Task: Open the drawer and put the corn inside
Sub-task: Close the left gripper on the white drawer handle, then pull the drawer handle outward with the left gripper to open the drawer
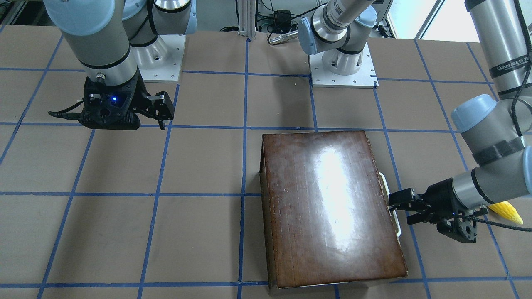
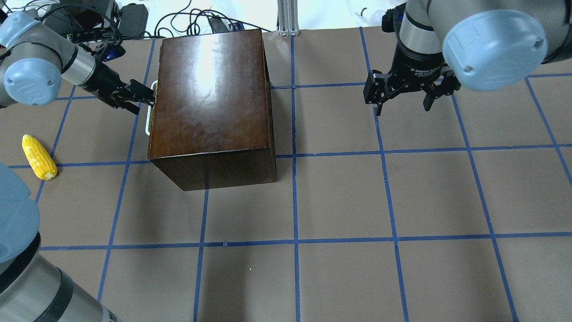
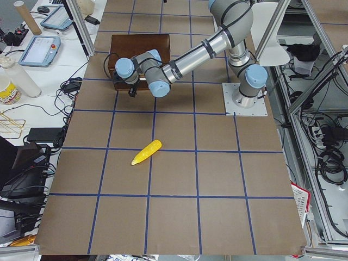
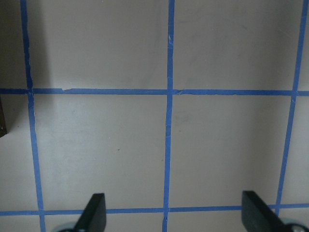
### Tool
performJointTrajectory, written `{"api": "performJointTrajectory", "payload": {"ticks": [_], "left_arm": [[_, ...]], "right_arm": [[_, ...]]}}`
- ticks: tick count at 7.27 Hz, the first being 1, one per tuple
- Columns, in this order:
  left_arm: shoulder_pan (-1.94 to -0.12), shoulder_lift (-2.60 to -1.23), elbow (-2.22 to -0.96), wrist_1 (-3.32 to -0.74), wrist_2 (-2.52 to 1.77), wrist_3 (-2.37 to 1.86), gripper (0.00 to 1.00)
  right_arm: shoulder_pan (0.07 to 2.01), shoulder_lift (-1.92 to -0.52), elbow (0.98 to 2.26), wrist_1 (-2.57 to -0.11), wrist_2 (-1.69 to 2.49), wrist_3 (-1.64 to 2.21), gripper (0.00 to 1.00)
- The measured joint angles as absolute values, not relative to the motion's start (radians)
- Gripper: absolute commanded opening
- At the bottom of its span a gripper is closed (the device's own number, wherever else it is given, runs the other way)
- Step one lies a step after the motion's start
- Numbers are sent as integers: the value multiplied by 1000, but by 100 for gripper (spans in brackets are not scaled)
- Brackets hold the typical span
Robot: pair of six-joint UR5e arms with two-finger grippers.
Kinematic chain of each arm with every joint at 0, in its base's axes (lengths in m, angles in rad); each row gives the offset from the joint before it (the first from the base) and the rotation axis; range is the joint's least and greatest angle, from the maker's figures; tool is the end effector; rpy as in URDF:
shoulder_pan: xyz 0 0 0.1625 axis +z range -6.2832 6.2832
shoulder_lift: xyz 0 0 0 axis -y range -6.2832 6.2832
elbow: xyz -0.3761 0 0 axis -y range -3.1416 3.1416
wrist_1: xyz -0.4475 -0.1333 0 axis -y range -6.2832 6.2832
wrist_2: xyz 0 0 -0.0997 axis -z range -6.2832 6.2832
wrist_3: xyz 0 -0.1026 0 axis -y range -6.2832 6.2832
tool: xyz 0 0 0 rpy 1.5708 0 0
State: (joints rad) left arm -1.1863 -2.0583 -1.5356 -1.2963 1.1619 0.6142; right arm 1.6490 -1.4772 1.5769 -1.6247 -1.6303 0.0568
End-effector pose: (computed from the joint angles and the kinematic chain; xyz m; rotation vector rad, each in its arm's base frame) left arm 0.0862 -0.6773 0.1889 -0.2597 -2.6866 0.0568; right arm 0.1718 -0.5636 0.3855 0.0350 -3.0783 -0.0642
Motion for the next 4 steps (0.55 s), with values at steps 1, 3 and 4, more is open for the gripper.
{"api": "performJointTrajectory", "payload": {"ticks": [1, 3, 4], "left_arm": [[-1185, -2058, -1534, -1296, 1162, 619, 100], [-1184, -2059, -1515, -1302, 1164, 631, 100], [-1184, -2059, -1505, -1309, 1165, 643, 100]], "right_arm": [[1649, -1477, 1577, -1625, -1630, 57, 100], [1649, -1477, 1577, -1626, -1630, 57, 100], [1649, -1477, 1577, -1626, -1631, 57, 100]]}}
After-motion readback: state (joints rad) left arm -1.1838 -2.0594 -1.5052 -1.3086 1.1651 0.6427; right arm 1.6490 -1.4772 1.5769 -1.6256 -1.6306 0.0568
